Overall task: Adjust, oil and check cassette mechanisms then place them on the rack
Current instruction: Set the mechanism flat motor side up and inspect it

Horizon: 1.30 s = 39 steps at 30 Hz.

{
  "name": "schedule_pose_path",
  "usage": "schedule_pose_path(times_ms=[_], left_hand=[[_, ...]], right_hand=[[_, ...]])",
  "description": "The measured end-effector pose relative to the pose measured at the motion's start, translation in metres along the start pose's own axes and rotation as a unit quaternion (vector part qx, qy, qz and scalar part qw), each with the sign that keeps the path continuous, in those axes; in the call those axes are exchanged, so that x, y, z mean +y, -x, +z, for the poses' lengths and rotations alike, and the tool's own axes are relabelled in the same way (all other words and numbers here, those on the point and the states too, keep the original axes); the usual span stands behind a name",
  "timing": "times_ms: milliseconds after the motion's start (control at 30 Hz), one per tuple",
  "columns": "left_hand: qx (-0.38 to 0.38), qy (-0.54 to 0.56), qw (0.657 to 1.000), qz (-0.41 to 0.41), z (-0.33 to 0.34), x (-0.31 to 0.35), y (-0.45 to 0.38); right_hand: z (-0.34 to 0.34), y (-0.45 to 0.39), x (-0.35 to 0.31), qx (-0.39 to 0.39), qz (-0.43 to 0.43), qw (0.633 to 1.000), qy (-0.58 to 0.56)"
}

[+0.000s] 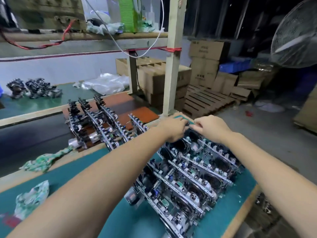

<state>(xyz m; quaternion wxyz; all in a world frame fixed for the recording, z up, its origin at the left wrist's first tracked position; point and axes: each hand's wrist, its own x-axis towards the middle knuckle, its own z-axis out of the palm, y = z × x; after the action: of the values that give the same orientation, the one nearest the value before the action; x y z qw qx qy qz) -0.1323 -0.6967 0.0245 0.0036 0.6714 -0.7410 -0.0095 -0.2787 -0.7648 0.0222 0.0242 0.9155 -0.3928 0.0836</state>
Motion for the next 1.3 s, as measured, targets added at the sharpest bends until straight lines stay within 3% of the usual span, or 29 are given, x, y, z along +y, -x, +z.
schedule_pose_path(times_ms=[200,333,433,533,633,733,867,933,1033,1167,1300], left_hand=[[0.003,0.016,0.999,-0.044,-0.001,0.008,0.013],[0.171,0.012,0.984,-0.055,-0.026,0.011,0.064],[0.228,0.045,0.972,-0.038,-0.038,0.003,0.143],[0.25,0.113,0.958,-0.086,-0.031,-0.005,0.239],[0.265,0.215,0.909,-0.238,0.003,-0.008,0.325],[0.243,0.25,0.865,-0.361,0.053,-0.012,0.4],[0.266,0.202,0.824,-0.457,0.098,-0.009,0.492],[0.268,0.17,0.821,-0.474,0.108,-0.008,0.528],[0.272,0.152,0.809,-0.498,0.109,-0.009,0.574],[0.32,0.117,0.767,-0.543,0.099,-0.006,0.631],[0.312,-0.022,0.753,-0.579,0.074,-0.009,0.695]], right_hand=[[-0.011,0.008,-0.023,0.064,-0.018,0.979,0.192],[-0.041,0.036,-0.07,0.105,-0.049,0.988,0.1],[-0.059,0.085,-0.119,0.105,-0.068,0.989,-0.08],[-0.062,0.137,-0.177,0.068,-0.093,0.969,-0.219],[-0.041,0.176,-0.235,-0.048,-0.144,0.943,-0.297],[-0.01,0.198,-0.295,-0.168,-0.204,0.916,-0.301],[0.023,0.223,-0.367,-0.25,-0.287,0.88,-0.283],[0.033,0.232,-0.398,-0.26,-0.331,0.868,-0.262],[0.037,0.245,-0.439,-0.247,-0.4,0.851,-0.234],[0.032,0.258,-0.496,-0.199,-0.485,0.813,-0.252],[0.025,0.271,-0.562,-0.174,-0.564,0.759,-0.274]])
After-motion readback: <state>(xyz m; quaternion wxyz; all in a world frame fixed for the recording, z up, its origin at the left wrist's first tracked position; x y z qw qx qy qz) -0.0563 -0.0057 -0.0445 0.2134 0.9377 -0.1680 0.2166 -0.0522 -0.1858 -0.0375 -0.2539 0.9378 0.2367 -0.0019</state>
